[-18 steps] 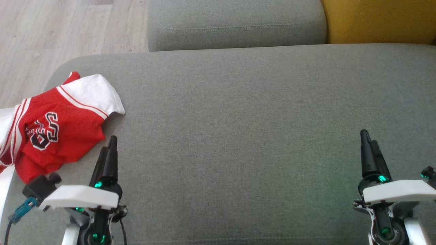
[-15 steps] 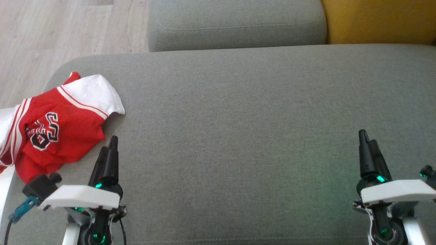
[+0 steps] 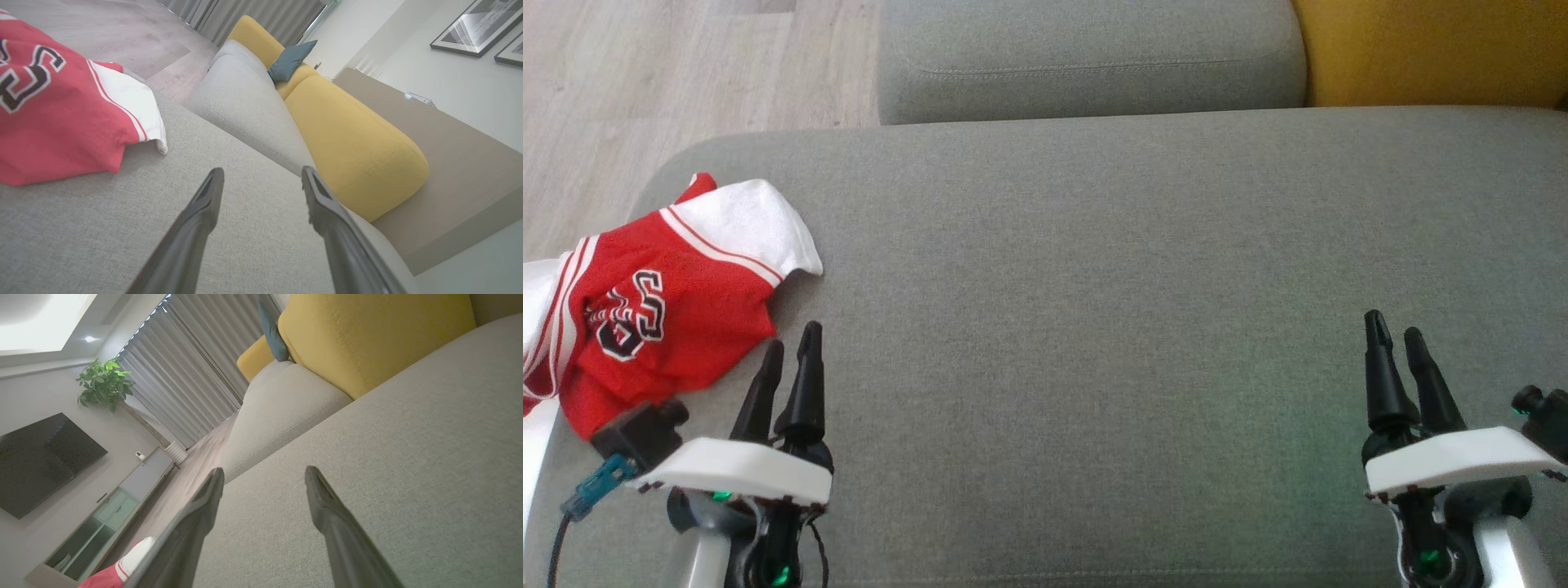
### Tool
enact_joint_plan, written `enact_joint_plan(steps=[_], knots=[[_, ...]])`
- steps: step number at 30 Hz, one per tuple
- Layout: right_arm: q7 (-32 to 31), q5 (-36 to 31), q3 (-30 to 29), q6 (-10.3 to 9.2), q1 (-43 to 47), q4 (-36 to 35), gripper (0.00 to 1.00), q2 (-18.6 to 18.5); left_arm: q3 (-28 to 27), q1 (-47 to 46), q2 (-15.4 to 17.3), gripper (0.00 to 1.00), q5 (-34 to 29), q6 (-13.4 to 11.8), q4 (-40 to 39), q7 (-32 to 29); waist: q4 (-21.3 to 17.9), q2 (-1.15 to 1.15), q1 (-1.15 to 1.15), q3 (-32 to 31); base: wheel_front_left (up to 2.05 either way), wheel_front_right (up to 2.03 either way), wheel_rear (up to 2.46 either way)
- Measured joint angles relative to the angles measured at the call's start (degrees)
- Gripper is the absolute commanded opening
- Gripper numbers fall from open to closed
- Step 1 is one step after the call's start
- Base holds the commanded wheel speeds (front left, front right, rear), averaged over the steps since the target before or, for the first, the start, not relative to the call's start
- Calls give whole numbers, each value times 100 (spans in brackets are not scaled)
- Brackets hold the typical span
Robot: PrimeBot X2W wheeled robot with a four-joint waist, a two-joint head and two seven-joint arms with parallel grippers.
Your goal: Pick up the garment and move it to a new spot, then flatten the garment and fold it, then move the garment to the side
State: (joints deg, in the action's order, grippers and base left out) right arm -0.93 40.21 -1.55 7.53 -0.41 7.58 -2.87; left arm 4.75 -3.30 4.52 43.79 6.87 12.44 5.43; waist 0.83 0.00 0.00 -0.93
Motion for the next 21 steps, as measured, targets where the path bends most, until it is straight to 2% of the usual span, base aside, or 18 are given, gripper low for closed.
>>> enact_joint_plan(steps=[21], knots=[[179,-1516,105,0,121,-145,100,23,170,-35,64,100,-1466,-40,26,335,27,0,0,-18,0,0,0]])
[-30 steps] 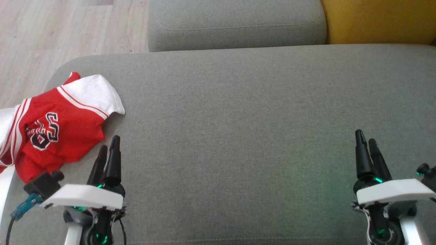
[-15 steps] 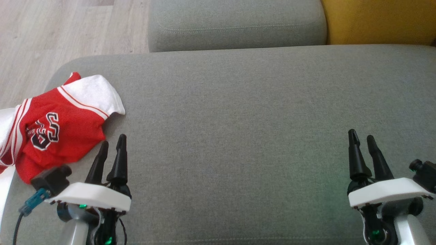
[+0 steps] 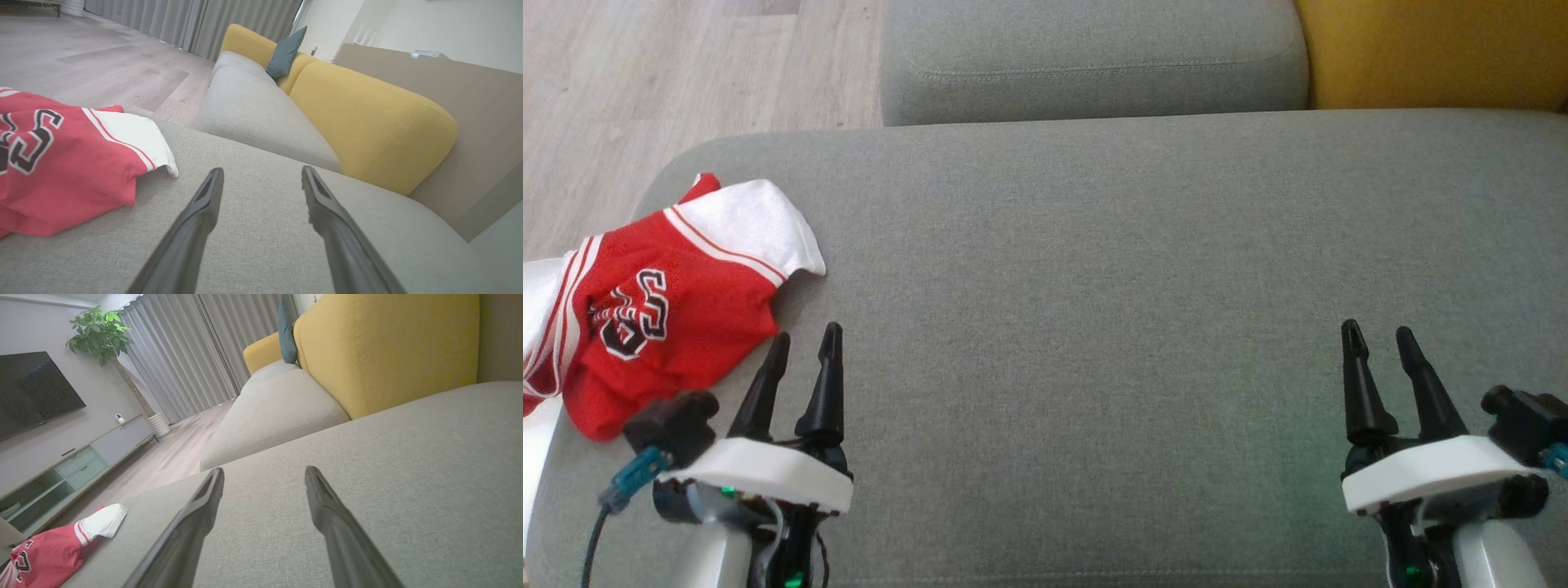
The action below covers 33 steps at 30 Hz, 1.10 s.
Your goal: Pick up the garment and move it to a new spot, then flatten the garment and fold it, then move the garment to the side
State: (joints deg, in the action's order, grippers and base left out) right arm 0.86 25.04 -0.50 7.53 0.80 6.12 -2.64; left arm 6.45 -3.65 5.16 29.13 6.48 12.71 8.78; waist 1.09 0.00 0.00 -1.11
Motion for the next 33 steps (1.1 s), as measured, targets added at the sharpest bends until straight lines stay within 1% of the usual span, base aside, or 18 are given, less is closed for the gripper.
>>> enact_joint_plan(steps=[16,33], knots=[[142,-1067,16,0,2,-60,100,5,21,-1,27,100,-1026,-93,129,265,-3,0,0,-3,0,0,0],[277,-2046,99,0,134,-242,100,7,37,0,65,100,-2072,-102,213,553,-4,0,0,17,0,0,0]])
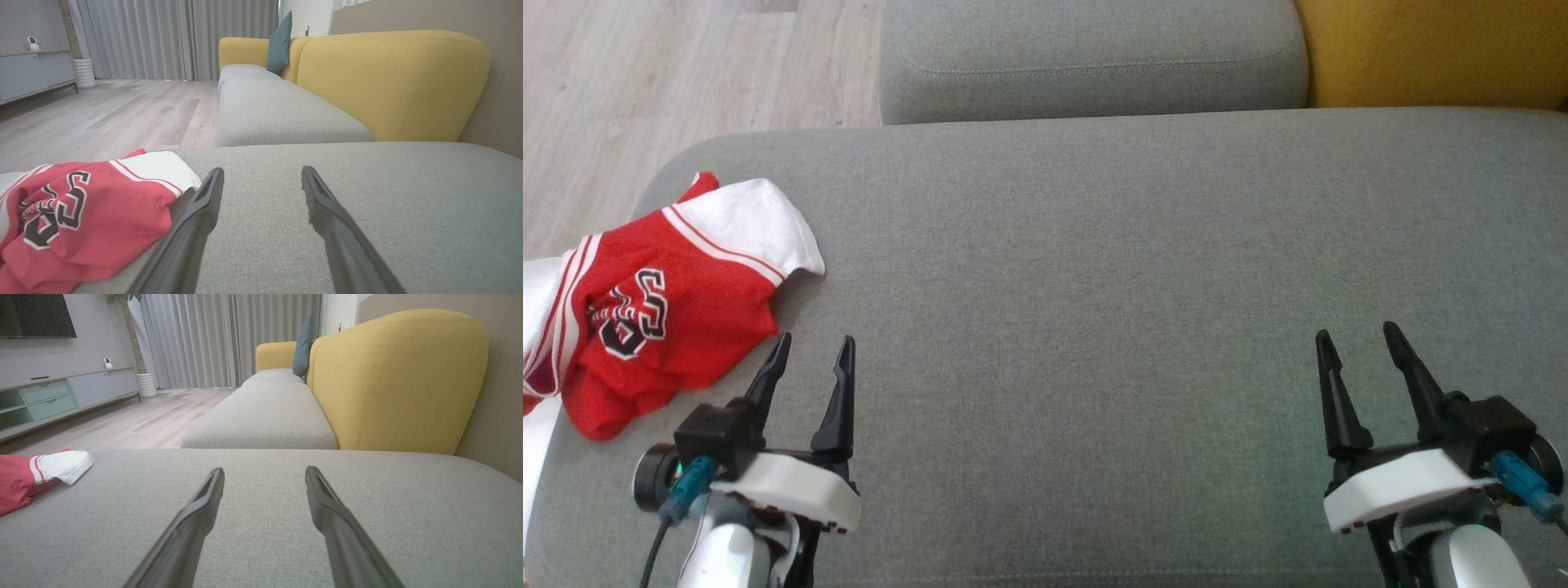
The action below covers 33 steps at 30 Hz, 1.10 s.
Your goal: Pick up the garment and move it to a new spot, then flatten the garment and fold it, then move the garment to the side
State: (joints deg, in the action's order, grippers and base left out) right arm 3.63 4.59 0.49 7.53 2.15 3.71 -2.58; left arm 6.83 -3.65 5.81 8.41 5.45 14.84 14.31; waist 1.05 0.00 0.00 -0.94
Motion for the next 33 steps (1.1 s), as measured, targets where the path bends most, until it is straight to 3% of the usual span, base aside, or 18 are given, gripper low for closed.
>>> enact_joint_plan(steps=[22,29,33], knots=[[93,97,-56,0,0,14,100,0,-33,-2,-27,100,43,1,127,0,130,0,0,22,0,0,0],[91,81,-54,0,0,-23,100,0,-90,-29,-27,100,85,-42,140,0,437,0,0,53,0,0,0],[82,71,-37,0,-2,-119,100,0,-215,-112,-11,100,87,-81,142,0,828,0,0,80,0,0,0]])
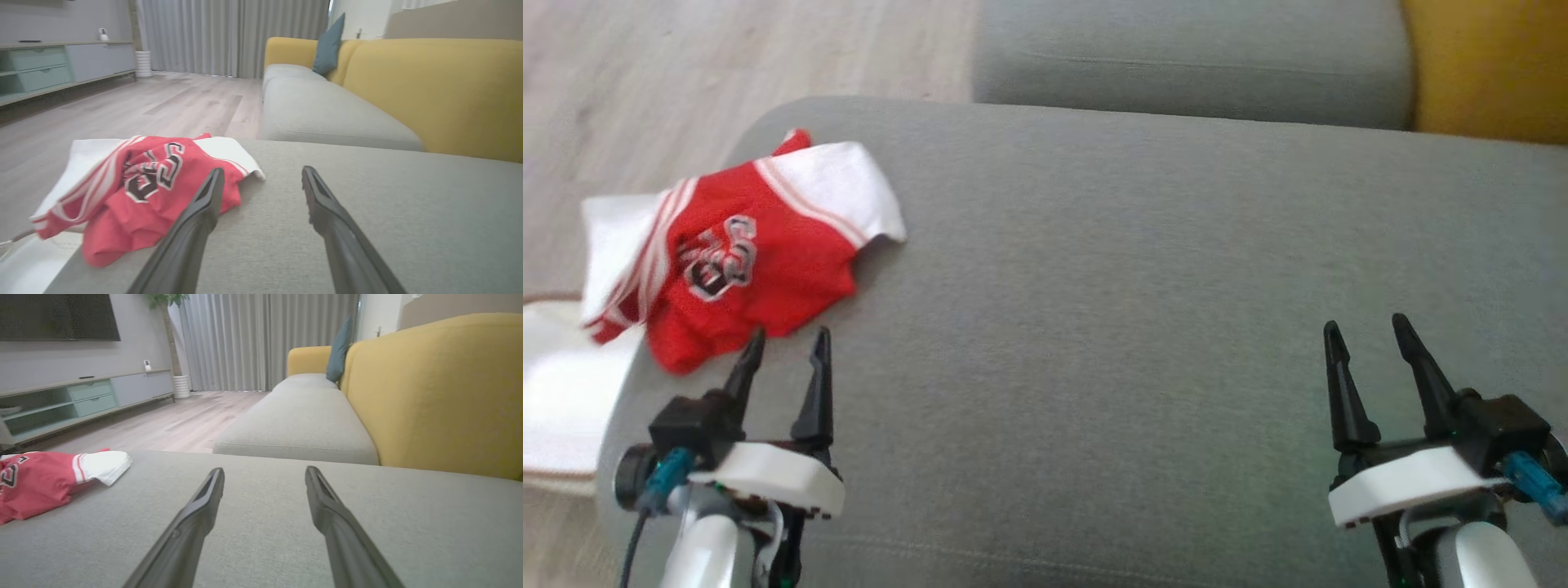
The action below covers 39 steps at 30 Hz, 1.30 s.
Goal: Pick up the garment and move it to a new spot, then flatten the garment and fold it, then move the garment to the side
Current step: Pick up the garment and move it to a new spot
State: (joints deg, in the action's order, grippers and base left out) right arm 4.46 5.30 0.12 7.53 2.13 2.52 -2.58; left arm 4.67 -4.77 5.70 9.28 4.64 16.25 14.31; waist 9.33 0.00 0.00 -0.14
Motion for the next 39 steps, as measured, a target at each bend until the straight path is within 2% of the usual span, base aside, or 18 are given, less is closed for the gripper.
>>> enact_joint_plan(steps=[11,18,30,39], knots=[[-94,15,265,0,-25,-175,100,1,-402,-62,129,100,112,-73,-116,10,1061,0,0,108,0,0,0],[-131,14,290,0,-39,-180,100,1,-567,-62,124,100,164,-96,-138,16,1502,0,0,179,0,0,0],[-146,10,285,0,-58,-179,100,1,-613,-65,88,100,164,-77,-140,16,1693,0,0,277,0,0,0],[-283,-88,327,0,-376,-265,100,-1,-626,-502,53,100,205,48,20,16,1590,0,0,692,0,0,0]])
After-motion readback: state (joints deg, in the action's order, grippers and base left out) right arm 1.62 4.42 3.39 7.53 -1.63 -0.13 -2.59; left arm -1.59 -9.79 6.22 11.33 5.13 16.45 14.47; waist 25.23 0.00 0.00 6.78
